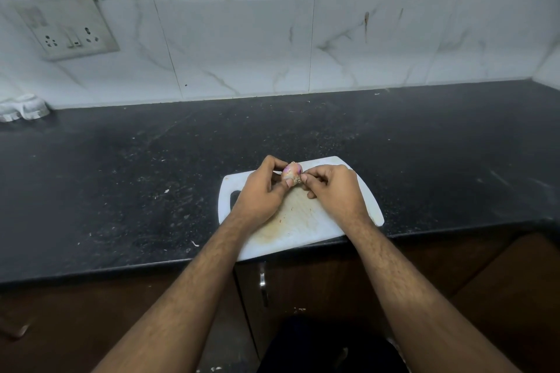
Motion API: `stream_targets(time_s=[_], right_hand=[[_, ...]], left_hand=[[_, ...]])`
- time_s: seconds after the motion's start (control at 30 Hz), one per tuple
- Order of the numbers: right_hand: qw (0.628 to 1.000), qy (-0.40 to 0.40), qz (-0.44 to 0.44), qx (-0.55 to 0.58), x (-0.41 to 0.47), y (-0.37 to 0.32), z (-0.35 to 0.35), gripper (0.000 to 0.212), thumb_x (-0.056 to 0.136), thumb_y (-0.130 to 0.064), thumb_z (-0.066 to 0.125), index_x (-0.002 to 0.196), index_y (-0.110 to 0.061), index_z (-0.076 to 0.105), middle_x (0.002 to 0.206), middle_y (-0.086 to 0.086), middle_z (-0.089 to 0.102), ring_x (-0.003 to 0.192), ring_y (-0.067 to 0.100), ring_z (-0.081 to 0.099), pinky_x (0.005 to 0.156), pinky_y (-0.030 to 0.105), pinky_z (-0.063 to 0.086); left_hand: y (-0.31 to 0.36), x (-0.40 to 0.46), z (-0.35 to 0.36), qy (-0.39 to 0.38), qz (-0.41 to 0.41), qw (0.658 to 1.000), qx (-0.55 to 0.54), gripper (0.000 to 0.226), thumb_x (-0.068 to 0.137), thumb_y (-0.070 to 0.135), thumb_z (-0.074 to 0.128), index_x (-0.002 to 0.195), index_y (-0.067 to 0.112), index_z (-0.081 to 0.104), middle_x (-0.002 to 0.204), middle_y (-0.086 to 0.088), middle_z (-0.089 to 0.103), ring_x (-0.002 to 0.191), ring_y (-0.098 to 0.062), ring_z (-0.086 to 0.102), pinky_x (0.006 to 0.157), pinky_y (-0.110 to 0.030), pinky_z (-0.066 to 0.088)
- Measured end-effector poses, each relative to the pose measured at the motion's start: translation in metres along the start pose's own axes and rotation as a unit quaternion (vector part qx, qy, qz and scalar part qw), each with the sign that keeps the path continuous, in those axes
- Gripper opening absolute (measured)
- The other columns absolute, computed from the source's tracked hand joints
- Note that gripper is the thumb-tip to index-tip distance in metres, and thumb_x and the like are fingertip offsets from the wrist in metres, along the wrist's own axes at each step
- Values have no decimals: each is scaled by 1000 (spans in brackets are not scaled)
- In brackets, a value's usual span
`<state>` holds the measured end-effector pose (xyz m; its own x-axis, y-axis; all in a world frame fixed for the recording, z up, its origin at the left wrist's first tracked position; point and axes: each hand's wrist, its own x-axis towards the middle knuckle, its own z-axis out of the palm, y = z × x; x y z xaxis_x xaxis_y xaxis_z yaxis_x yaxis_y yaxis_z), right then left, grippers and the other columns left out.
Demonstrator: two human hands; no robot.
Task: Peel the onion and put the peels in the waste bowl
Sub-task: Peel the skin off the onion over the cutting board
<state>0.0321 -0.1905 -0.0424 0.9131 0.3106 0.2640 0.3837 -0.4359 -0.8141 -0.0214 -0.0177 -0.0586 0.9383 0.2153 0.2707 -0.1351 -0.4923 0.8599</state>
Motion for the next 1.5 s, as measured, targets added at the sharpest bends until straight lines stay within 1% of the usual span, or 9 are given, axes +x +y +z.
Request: stream_targets(time_s=[0.17, 0.37, 0.67, 1.0, 1.2, 1.27, 1.33, 1.43, 1.5], right_hand=[[1000, -1, 1, 5, 1, 1, 0, 10, 96, -26, 72, 89, -22, 79, 71, -4, 76, 67, 8, 73, 75, 34, 63], [1000, -6, 5, 21, 0, 0, -1, 9, 95, -25, 73, 90, -21, 79, 73, -6, 77, 68, 7, 73, 76, 31, 63], [1000, 2, 10, 4, 0, 0, 1, 9, 94, -24, 73, 87, -22, 79, 67, -5, 74, 68, 12, 72, 76, 36, 62], [1000, 3, 24, 6, 1, 0, 1, 9, 94, -24, 71, 86, -22, 76, 66, -5, 73, 66, 6, 71, 65, 17, 55], [1000, 3, 30, 0, 2, -1, 2, 10, 93, -23, 71, 84, -22, 75, 66, -7, 72, 61, 5, 66, 61, 17, 53], [999, 9, 30, -5, 2, -1, 2, 9, 92, -23, 72, 83, -21, 74, 64, -9, 69, 55, 0, 58, 57, 14, 49], [999, 22, 33, -6, 2, -1, 2, 10, 91, -22, 71, 82, -20, 73, 64, -10, 66, 53, -2, 53, 55, 12, 46], [998, 41, 45, 5, 1, -2, 1, 7, 91, -21, 71, 84, -19, 71, 68, -10, 65, 57, -1, 54, 55, 10, 46], [997, 55, 48, 9, 1, -2, 0, 7, 91, -22, 71, 86, -18, 71, 73, -9, 68, 63, 0, 57, 57, 11, 47]], left_hand=[[0, 0, 0, -2, 3, 1000, -3, 16, 104, 29, 70, 116, 23, 62, 108, 14, 75, 96, 4, 70, 82, -18, 55], [-1, -1, 0, -3, 2, 1000, -7, 16, 104, 31, 70, 115, 24, 61, 107, 14, 76, 97, 2, 71, 86, -28, 59], [-1, 1, 0, 0, -13, 1000, -22, 18, 102, 20, 74, 115, 20, 63, 109, 13, 76, 96, 8, 70, 80, -10, 51], [0, 0, 0, 5, -10, 999, -30, 14, 102, 25, 72, 113, 25, 63, 109, 14, 76, 99, 7, 70, 82, -12, 52], [-4, 2, 0, 4, -8, 1000, -22, 18, 103, 17, 70, 118, 20, 60, 108, 15, 73, 95, 11, 67, 83, -10, 50], [-5, 3, 0, -5, -1, 1000, -14, 27, 105, 10, 66, 125, 23, 55, 118, 16, 68, 104, 15, 64, 90, -8, 47], [-5, 2, 0, -17, 9, 1000, -6, 35, 107, 9, 60, 133, 30, 51, 129, 16, 65, 119, 10, 61, 101, -12, 47], [-7, 3, 0, -30, 10, 999, -20, 32, 109, 10, 55, 132, 32, 56, 129, 15, 68, 124, -4, 63, 110, -26, 49], [-6, 3, 0, -37, 5, 999, -38, 30, 108, 16, 53, 129, 36, 58, 129, 13, 69, 126, -8, 63, 112, -30, 48]])
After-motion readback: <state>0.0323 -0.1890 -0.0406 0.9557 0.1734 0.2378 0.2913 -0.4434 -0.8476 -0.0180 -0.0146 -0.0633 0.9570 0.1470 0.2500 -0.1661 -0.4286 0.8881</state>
